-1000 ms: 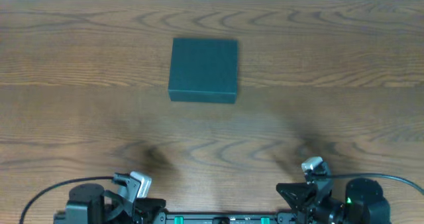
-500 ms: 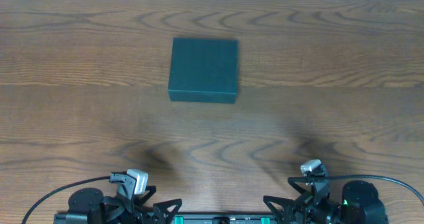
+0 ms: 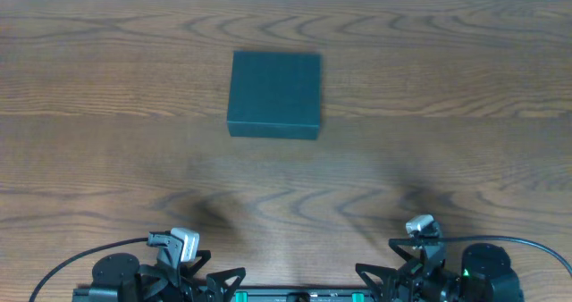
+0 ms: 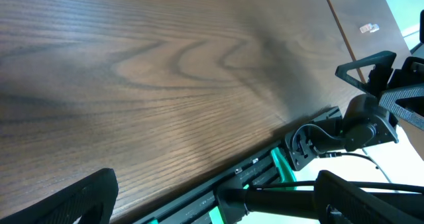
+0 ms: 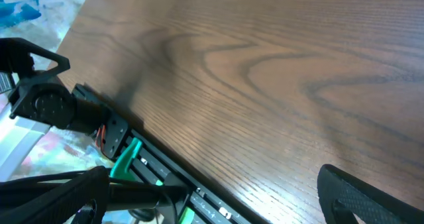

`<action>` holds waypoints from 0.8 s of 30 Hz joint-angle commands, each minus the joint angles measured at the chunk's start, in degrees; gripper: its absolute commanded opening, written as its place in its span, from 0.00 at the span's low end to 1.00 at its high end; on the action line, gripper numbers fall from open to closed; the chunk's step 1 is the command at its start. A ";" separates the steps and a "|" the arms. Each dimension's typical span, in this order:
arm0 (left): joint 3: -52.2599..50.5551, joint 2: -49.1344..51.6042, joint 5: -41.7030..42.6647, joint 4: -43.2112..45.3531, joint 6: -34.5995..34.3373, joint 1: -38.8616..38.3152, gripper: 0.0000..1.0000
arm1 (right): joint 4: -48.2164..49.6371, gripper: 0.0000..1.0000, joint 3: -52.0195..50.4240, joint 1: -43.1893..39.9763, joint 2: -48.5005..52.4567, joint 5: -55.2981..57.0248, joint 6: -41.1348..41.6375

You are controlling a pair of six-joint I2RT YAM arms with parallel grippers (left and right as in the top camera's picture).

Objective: Pack container

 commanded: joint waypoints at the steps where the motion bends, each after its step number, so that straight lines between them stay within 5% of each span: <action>1: -0.09 -0.39 0.63 0.17 -0.42 -0.22 0.95 | -0.04 0.99 -0.28 0.22 -0.35 0.02 0.74; 7: -0.07 -0.39 -8.81 14.10 0.00 -0.22 0.95 | -0.04 0.99 -0.28 0.22 -0.33 0.02 0.74; 13: -0.70 -0.66 -30.60 20.00 1.51 -0.22 0.95 | -0.04 0.99 -0.28 0.22 -0.35 0.04 0.74; 19: -4.15 -0.70 -34.40 21.62 6.29 -0.17 0.95 | -0.07 0.99 -0.28 0.22 -0.33 0.02 0.74; 24: -13.31 -0.70 -34.73 32.22 6.25 -0.17 0.95 | -0.07 0.99 -0.28 0.22 -0.33 0.02 0.74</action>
